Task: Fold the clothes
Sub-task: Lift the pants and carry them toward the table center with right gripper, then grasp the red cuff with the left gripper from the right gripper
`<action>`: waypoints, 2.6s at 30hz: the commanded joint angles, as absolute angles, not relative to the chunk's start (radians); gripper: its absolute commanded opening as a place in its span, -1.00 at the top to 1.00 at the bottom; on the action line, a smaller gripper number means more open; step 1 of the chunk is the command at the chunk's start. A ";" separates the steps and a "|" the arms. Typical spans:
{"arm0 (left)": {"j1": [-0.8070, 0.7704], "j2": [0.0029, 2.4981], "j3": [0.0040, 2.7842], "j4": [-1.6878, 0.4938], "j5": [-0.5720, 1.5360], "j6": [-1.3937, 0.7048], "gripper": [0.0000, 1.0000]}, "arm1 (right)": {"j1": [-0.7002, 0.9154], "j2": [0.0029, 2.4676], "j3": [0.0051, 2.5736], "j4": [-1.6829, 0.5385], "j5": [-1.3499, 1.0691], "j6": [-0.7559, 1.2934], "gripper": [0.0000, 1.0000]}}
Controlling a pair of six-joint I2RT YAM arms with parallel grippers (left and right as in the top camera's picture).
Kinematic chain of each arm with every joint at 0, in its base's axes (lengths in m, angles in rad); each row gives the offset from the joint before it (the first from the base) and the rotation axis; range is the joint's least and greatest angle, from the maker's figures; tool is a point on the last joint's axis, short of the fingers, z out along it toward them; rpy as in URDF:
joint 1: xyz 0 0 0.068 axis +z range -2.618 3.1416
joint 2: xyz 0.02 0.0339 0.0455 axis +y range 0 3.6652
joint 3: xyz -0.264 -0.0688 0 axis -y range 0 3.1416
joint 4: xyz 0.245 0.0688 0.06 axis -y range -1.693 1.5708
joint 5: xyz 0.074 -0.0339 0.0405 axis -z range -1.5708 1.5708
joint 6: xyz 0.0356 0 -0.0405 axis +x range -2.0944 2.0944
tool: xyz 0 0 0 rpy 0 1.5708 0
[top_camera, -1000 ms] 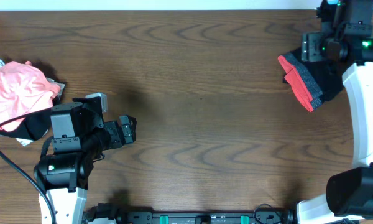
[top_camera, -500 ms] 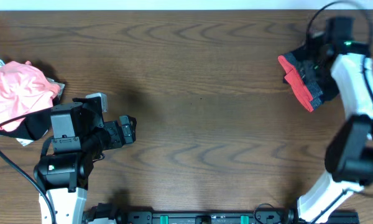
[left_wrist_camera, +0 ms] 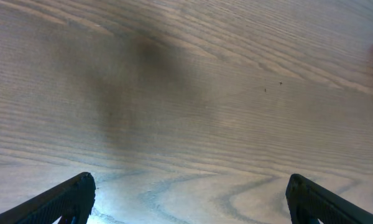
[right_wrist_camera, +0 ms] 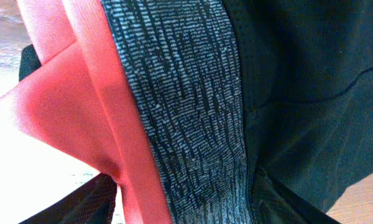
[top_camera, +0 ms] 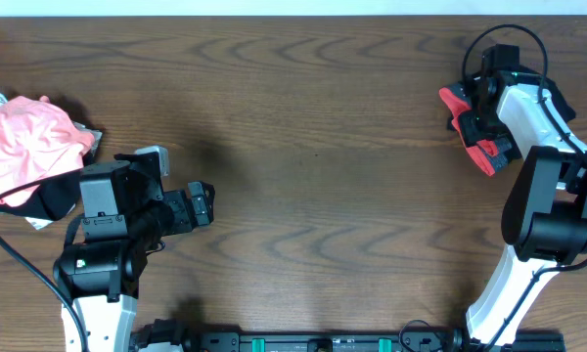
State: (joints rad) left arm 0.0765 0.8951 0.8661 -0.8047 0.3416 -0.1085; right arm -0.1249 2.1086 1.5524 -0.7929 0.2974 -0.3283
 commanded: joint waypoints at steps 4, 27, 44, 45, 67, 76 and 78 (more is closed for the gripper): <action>0.072 0.894 0.886 -0.805 0.355 -0.118 -0.96 | -0.117 2.119 1.557 -0.791 0.352 -0.292 0.49; 0.072 0.894 0.886 -0.803 0.355 -0.118 -0.96 | -0.543 1.674 1.675 -0.827 0.395 0.156 0.98; 0.072 0.894 0.886 -0.803 0.356 -0.118 -0.96 | -0.371 1.653 1.695 -0.828 -0.110 0.096 0.97; 0.072 0.894 0.886 -0.803 0.355 -0.118 -0.96 | -0.306 1.653 1.697 -0.829 -0.110 0.094 0.97; 0.071 0.914 0.886 -0.776 0.392 -0.119 -0.96 | 0.382 1.877 1.698 -0.941 0.045 -0.056 0.39; -0.049 1.100 0.886 -0.592 0.532 -0.247 -0.96 | 0.167 1.816 1.698 -0.993 0.060 -0.026 0.27; -0.127 1.176 0.886 -0.503 0.532 -0.292 -0.96 | 0.109 1.805 1.698 -1.011 0.059 -0.002 0.17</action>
State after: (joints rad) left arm -0.0463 1.0981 0.8661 -0.5617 0.4950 -0.2092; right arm 0.1753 1.8545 1.6852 -0.9955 0.0387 -0.0429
